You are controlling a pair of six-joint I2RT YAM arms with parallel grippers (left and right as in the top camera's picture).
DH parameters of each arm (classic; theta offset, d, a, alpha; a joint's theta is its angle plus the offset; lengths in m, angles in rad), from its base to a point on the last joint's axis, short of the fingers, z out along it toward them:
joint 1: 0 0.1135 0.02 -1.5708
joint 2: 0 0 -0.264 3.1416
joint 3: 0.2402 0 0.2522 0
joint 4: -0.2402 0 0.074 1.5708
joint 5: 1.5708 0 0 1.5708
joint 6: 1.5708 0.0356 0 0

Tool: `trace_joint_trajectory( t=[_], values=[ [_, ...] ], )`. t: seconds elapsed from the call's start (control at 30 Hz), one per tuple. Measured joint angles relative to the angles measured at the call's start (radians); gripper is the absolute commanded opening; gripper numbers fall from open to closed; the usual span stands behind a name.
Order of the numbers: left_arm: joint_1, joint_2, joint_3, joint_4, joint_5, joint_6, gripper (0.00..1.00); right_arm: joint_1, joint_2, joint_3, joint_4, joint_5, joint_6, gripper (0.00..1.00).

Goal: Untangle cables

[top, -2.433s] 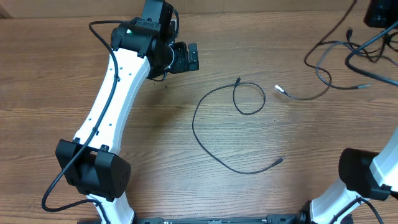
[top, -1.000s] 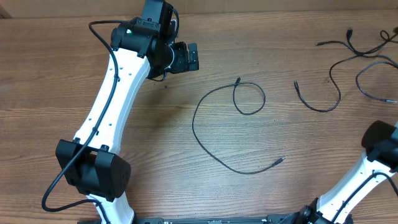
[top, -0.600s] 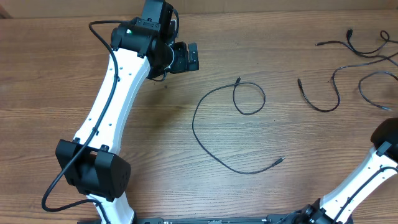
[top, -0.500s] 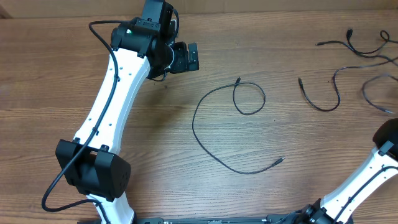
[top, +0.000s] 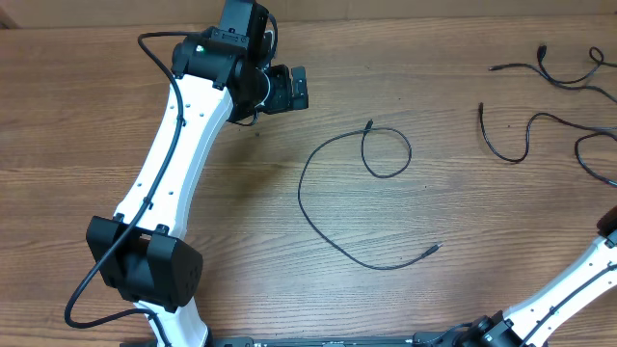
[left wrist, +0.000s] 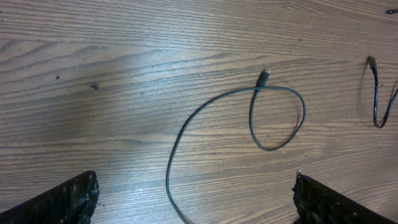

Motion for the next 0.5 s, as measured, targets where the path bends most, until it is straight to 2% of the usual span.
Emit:
trace_joint_trajectory(
  t=[0.03, 0.1, 0.13, 0.17, 0.2, 0.27, 0.3, 0.5],
  values=[
    [0.0, 0.0, 0.0, 0.0, 0.0, 0.0, 1.0, -0.007, 0.0, -0.011, 0.008, -0.002, 0.0, 0.08],
    [0.0, 0.0, 0.0, 0.0, 0.0, 0.0, 1.0, -0.019, 0.0, -0.032, 0.019, -0.003, 0.005, 0.23],
    [0.0, 0.0, 0.0, 0.0, 0.0, 0.0, 1.0, -0.024, 0.0, -0.043, 0.023, -0.004, 0.008, 0.36],
    [0.0, 0.0, 0.0, 0.0, 0.0, 0.0, 1.0, -0.027, 0.0, -0.051, 0.024, -0.006, 0.011, 0.55],
    [0.0, 0.0, 0.0, 0.0, 0.0, 0.0, 1.0, -0.031, 0.0, -0.06, 0.026, -0.009, 0.011, 0.81],
    [0.0, 0.0, 0.0, 0.0, 0.0, 0.0, 1.0, -0.036, 0.0, -0.072, 0.027, -0.01, 0.006, 0.96],
    [0.0, 0.0, 0.0, 0.0, 0.0, 0.0, 1.0, -0.037, 0.0, -0.074, 0.027, -0.014, 0.007, 1.0],
    [0.0, 0.0, 0.0, 0.0, 0.0, 0.0, 1.0, -0.038, 0.0, -0.075, 0.029, -0.097, 0.003, 1.0]
  ],
)
